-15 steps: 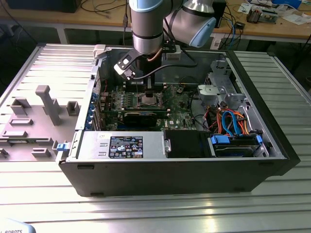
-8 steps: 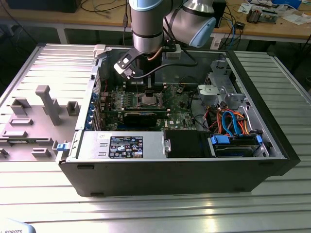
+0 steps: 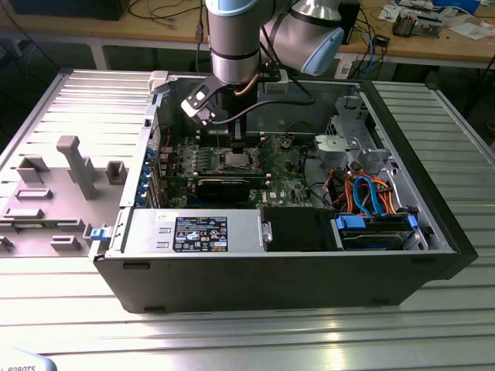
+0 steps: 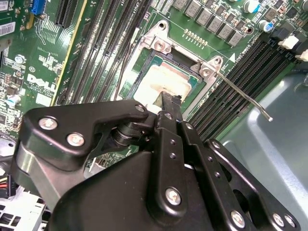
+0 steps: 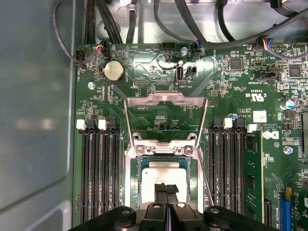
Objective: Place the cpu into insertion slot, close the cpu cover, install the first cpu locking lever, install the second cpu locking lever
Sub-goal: 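Close the cpu cover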
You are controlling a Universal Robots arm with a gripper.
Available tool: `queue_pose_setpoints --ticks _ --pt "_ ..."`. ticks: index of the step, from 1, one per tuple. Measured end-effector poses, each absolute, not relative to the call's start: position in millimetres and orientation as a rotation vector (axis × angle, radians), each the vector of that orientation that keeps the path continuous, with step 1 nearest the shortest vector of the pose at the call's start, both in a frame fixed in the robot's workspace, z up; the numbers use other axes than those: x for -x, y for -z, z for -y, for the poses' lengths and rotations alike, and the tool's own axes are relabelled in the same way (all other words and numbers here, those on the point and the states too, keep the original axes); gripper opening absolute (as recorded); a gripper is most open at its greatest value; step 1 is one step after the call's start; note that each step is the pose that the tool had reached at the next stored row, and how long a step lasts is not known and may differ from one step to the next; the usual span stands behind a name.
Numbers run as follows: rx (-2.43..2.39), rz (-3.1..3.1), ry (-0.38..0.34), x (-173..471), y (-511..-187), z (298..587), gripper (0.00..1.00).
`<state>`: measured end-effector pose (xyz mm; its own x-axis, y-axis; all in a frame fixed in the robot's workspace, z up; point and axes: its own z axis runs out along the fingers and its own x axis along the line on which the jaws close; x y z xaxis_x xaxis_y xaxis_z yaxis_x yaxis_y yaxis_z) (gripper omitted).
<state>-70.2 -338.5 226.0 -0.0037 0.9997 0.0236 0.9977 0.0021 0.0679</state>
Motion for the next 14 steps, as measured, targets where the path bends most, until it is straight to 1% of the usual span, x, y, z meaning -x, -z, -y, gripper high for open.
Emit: queue_pose_setpoints --ticks 14 --pt "-2.195 -2.201 -0.101 70.2 -228.7 338.5 0.11"
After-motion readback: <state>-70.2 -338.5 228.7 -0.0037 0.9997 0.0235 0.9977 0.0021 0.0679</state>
